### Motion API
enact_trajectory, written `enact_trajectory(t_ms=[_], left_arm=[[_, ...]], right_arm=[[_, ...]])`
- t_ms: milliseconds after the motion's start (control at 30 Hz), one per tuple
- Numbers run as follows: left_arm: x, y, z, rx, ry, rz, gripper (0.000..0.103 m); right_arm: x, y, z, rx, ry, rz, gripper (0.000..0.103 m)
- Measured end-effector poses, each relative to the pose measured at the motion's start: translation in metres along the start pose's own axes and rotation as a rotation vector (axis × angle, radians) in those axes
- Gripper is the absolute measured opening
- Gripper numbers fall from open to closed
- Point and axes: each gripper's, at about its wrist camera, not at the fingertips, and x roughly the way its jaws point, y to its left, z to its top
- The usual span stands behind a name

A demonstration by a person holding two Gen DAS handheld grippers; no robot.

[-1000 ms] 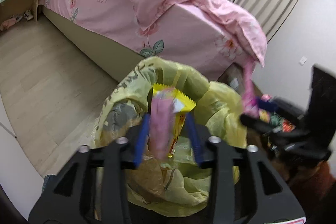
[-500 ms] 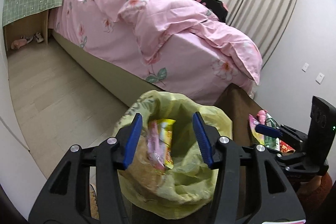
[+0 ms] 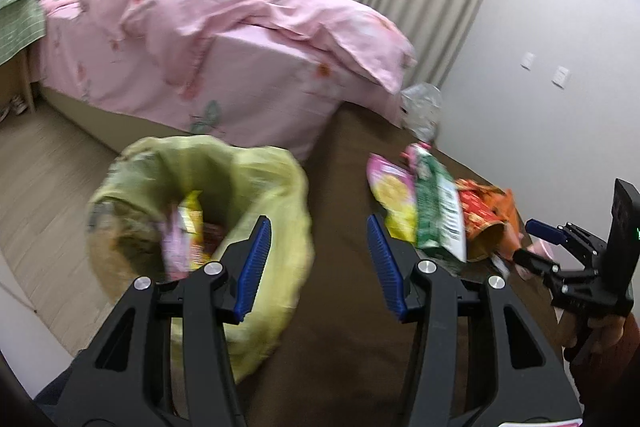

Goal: Collect trash
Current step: 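Move both tools back over the table, then grasp the orange bag with the left tool while the right tool grasps a clear plastic wrapper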

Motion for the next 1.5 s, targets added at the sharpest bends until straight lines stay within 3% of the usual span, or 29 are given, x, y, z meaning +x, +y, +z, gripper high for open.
enact_trajectory(t_ms=[200, 400, 467, 567, 733, 933, 1033, 1100, 1167, 1200, 1267, 1500], left_arm=[[0.021, -0.048, -0.007, 0.077, 0.055, -0.079, 0.047], [0.037, -0.103, -0.003, 0.174, 0.075, -0.151, 0.047], [0.043, -0.121, 0.000, 0.197, 0.081, -0.182, 0.047], [0.059, -0.165, 0.003, 0.316, 0.074, -0.239, 0.047], [0.108, -0.235, 0.008, 0.451, 0.112, -0.340, 0.047], [0.193, -0.295, 0.011, 0.551, 0.249, -0.216, 0.047], [0.223, -0.297, 0.009, 0.489, 0.369, -0.191, 0.047], [0.234, -0.296, 0.007, 0.460, 0.415, -0.163, 0.038], [0.235, -0.294, 0.004, 0.481, 0.398, -0.118, 0.017], [0.235, -0.291, 0.004, 0.480, 0.394, -0.108, 0.013], [0.228, -0.281, 0.012, 0.418, 0.397, -0.171, 0.002], [0.155, -0.257, 0.042, 0.337, 0.243, -0.208, 0.001]], right_arm=[[-0.038, -0.084, -0.035, 0.164, -0.019, -0.160, 0.062], [-0.051, -0.163, -0.058, 0.313, 0.000, -0.200, 0.062], [-0.056, -0.177, -0.065, 0.326, -0.013, -0.234, 0.062], [-0.060, -0.188, -0.080, 0.349, -0.035, -0.274, 0.062], [-0.061, -0.203, -0.108, 0.425, -0.042, -0.260, 0.062], [-0.064, -0.213, -0.136, 0.518, -0.042, -0.243, 0.062], [-0.066, -0.213, -0.145, 0.535, -0.035, -0.234, 0.062], [-0.066, -0.212, -0.149, 0.531, -0.030, -0.247, 0.062], [-0.066, -0.210, -0.151, 0.528, -0.025, -0.247, 0.062], [-0.066, -0.209, -0.151, 0.529, -0.024, -0.245, 0.062], [-0.064, -0.209, -0.151, 0.532, -0.029, -0.238, 0.062], [-0.062, -0.196, -0.140, 0.499, -0.052, -0.209, 0.062]])
